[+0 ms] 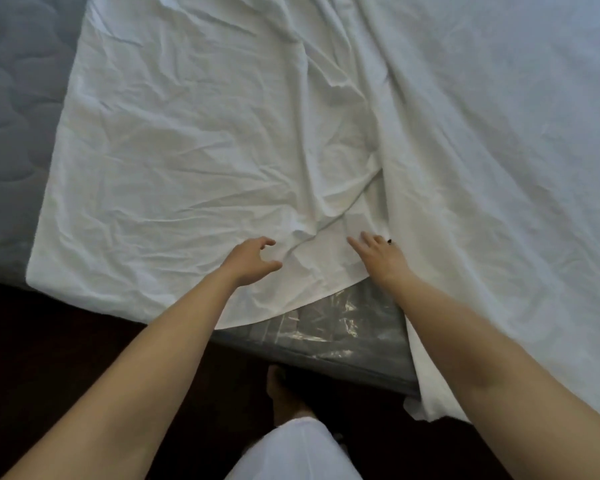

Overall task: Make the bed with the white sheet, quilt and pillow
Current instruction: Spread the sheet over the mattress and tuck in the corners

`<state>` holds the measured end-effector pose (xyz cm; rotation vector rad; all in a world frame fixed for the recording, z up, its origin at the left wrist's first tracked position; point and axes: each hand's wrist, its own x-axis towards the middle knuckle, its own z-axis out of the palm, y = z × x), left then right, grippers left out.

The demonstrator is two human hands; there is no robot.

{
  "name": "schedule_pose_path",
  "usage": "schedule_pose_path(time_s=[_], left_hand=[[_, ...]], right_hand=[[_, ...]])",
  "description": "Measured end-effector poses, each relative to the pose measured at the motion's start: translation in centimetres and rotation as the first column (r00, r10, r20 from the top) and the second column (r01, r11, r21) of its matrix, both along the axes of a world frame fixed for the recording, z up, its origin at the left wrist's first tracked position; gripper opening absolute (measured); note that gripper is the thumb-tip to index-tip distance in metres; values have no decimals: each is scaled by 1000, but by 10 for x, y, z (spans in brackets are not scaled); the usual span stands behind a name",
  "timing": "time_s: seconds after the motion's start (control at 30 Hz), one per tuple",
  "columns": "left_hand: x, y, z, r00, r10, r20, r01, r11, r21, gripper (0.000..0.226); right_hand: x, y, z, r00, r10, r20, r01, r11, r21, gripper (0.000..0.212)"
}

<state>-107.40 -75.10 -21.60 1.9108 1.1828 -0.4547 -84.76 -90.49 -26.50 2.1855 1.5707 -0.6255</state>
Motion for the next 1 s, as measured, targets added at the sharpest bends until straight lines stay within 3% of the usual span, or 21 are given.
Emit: schedule_pose_path(time_s=[0.1,0.17,0.23,0.3,0.33,0.4,0.47,0.57,0.67,0.73,0.8,0.87,0.93,1.0], left_hand=[[-6,25,-56,982,-106,-158,113,993,35,90],[-12,32,-87,926,-222,-305,247,968,44,106],[-18,29,-104,849,-346,-399,436,885,161,90],[-19,32,-112,851,-399,-341,508,790,344,42],[-20,39,-110,872,-412,-262,487,779,395,24],[-25,55,-97,931,-357,-77,359,860,362,14],[-37,77,-75,989,-139,58,118,953,281,8],[-71,118,-34,969,220,110,-228,972,64,9],[-114,166,1,949,302,92,-301,953,-30,18],[-154,202,31,964,241,116,-231,969,-92,24],[-188,232,55,997,50,65,-39,987,-154,39],[-219,260,71,980,-186,-67,181,981,-76,64],[-256,294,87,914,-351,-203,368,928,53,67],[-290,326,104,876,-381,-295,445,874,194,44]], right_hand=[[3,18,-34,997,-50,60,53,997,-49,67],[2,27,-51,991,-95,91,94,995,18,56],[0,34,-61,987,-145,68,140,987,72,44],[-1,41,-68,976,-220,4,219,971,93,34],[-4,47,-67,966,-257,-33,259,961,97,30],[-20,60,-60,953,-285,-103,296,949,111,29],[-49,75,-49,943,-286,-167,316,928,197,35],[-100,108,-11,748,-548,-374,628,766,133,26],[-144,153,22,549,-701,-455,791,612,11,28],[-181,193,50,451,-730,-514,856,517,18,31],[-213,230,74,367,-725,-583,900,436,24,36],[-242,257,94,355,-685,-636,894,448,16,57],[-281,276,114,413,-680,-606,848,530,-17,80],[-314,292,126,586,-665,-463,723,687,-74,80]])
